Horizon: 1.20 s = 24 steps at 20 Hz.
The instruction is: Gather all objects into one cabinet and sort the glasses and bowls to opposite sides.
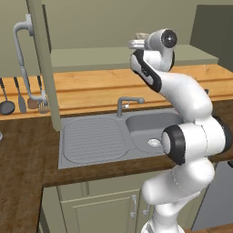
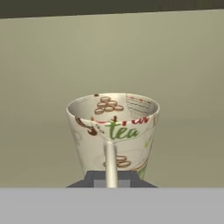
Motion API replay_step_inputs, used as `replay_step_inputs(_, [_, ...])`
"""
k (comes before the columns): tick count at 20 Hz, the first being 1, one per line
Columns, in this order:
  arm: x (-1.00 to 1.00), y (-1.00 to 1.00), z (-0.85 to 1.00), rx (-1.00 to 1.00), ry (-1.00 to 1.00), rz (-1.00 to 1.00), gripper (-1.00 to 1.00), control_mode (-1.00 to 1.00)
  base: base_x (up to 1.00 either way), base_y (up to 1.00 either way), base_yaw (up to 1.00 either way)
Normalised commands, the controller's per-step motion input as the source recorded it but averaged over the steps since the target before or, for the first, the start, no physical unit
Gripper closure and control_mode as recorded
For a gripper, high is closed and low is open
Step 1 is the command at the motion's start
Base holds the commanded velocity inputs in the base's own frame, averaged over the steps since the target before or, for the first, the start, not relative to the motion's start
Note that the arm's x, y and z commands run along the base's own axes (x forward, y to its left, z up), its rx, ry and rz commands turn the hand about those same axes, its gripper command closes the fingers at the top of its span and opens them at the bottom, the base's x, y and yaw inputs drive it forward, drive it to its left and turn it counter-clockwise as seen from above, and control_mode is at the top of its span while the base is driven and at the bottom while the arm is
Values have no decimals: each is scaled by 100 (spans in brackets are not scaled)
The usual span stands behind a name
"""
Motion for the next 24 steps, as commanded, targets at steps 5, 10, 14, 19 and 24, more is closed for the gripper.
replay_step_inputs(5, [-88, 0, 12, 0, -1, -2, 100, -100, 0, 0, 0])
replay_step_inputs(10, [-97, 0, 23, -1, 0, -8, 100, -100, 0, 0, 0])
replay_step_inputs(14, [-100, 0, 23, -1, 0, -6, 100, -100, 0, 0, 0])
replay_step_inputs(19, [-100, 0, 34, -2, 0, -1, 100, -100, 0, 0, 0])
replay_step_inputs(24, [-99, 0, 4, -3, 7, 0, 100, -100, 0, 0, 0])
